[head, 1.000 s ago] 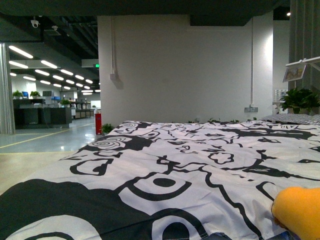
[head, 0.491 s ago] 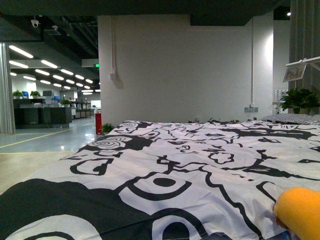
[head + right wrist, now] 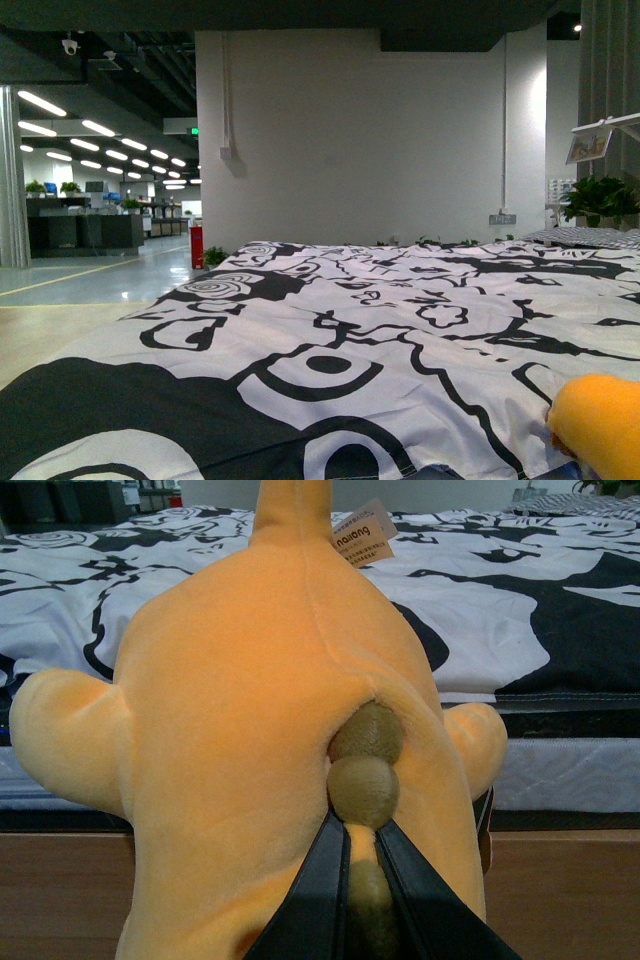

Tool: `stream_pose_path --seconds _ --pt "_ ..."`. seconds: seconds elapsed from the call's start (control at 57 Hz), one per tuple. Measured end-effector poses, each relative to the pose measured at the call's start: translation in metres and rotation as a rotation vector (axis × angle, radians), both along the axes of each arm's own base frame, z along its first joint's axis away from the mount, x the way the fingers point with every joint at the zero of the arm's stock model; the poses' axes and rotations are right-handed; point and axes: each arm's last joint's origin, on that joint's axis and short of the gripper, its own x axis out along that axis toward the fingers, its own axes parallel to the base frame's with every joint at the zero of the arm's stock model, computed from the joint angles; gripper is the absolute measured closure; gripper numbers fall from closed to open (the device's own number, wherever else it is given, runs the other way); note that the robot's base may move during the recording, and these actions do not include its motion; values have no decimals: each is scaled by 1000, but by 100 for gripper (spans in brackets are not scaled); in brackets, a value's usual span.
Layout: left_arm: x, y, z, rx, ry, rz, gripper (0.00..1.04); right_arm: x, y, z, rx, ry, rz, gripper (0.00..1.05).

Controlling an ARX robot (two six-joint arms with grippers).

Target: Put away toys

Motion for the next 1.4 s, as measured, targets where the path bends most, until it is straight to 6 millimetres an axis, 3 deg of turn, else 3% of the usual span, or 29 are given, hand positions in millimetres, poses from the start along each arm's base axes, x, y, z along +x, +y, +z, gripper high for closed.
stream_pose_path --seconds 1.404 --pt "0 0 0 0 0 0 6 0 0 -1 -3 6 2 99"
